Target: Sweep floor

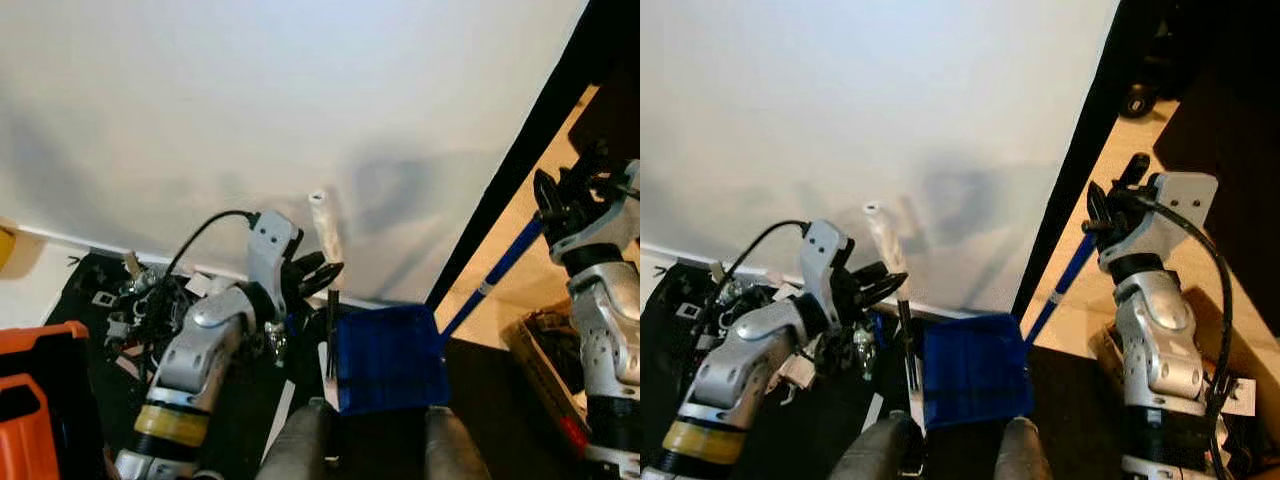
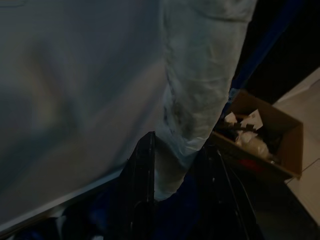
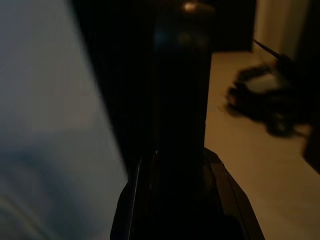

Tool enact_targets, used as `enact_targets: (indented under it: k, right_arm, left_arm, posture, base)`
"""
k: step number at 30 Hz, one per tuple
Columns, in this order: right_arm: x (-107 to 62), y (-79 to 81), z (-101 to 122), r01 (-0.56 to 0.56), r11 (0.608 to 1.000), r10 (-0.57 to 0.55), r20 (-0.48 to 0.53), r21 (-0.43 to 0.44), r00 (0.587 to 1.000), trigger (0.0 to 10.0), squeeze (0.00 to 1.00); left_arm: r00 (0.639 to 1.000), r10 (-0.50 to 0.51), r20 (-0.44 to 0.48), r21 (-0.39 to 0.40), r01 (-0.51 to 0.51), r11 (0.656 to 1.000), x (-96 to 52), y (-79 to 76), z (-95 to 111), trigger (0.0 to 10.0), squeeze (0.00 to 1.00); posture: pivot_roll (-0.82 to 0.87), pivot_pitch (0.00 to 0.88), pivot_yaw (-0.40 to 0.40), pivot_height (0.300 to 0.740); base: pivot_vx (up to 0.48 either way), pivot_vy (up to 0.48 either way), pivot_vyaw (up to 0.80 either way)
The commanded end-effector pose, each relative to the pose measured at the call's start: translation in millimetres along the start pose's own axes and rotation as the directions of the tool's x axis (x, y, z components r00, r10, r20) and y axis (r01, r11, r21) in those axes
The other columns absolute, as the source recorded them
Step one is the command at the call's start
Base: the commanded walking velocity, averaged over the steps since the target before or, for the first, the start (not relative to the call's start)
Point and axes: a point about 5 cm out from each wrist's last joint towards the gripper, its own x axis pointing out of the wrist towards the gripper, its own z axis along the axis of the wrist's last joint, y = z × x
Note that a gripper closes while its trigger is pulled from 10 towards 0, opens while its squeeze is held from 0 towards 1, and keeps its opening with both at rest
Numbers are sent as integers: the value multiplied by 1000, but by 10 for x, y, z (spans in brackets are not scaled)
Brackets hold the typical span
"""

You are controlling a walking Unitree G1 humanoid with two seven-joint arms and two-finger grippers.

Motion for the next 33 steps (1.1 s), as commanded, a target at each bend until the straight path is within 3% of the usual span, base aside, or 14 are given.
enact_targets:
  k: [1, 4, 6, 9, 14, 16, 21, 25, 29, 33]
  right_arm:
    - [6, 137, 11, -92, 996, 92, 8, 4, 996, 10000, 0]
    - [-1, 156, -13, -107, 994, 107, -4, -8, 994, 10000, 0]
    - [-79, 246, -234, -165, 986, 161, -87, -37, 983, 10000, 0]
    - [-104, 280, -316, -175, 984, 171, -111, -35, 979, 10000, 0]
    - [-61, 271, -254, -147, 989, 144, -78, -25, 986, 10000, 0]
    - [15, 148, -103, -51, 998, 51, -4, -27, 999, 10000, 0]
    - [62, 69, 17, -8, 1000, 7, 53, 25, 999, 10000, 0]
    - [94, 154, 83, -63, 997, 59, 75, 49, 995, 10000, 0]
    - [84, 225, 72, -109, 992, 105, 65, 57, 992, 10000, 0]
    - [35, 308, -14, -170, 985, 170, 18, 19, 985, 10000, 0]
  left_arm:
    - [1000, -22, -11, -36, 22, 999, 60, -54, -67, 10000, 0]
    - [1000, -24, -17, -32, 23, 999, 72, -58, -80, 10000, 0]
    - [997, -49, -55, -21, 48, 999, 131, -116, -183, 10000, 0]
    - [994, -80, -81, -6, 80, 997, 178, -182, -248, 10000, 0]
    - [991, -105, -80, 2, 105, 994, 234, -249, -251, 10000, 0]
    - [991, -114, -71, 9, 115, 993, 291, -284, -223, 10000, 0]
    - [991, -122, -62, 47, 125, 991, 391, -307, -194, 10000, 0]
    - [993, -122, 6, 20, 122, 992, 534, -357, -50, 10000, 0]
    - [989, -148, 28, 13, 148, 989, 579, -400, 11, 10000, 0]
    - [969, -247, -15, 98, 248, 964, 534, -464, 19, 10000, 0]
  posture:
    - [-24, 184, 82, 740]
    - [-24, 184, 82, 740]
    - [-24, 179, 86, 740]
    - [-21, 177, 90, 740]
    - [-24, 173, 97, 740]
    - [-23, 168, 99, 740]
    - [-18, 164, 96, 740]
    - [-22, 160, 100, 740]
    - [-24, 158, 101, 740]
    - [-27, 157, 104, 740]
  base:
    - [0, 0, 0]
    - [0, 0, 0]
    - [0, 0, 0]
    - [0, 0, 0]
    - [0, 0, 0]
    - [0, 0, 0]
    - [0, 0, 0]
    - [0, 0, 0]
    - [0, 0, 0]
    - [0, 0, 0]
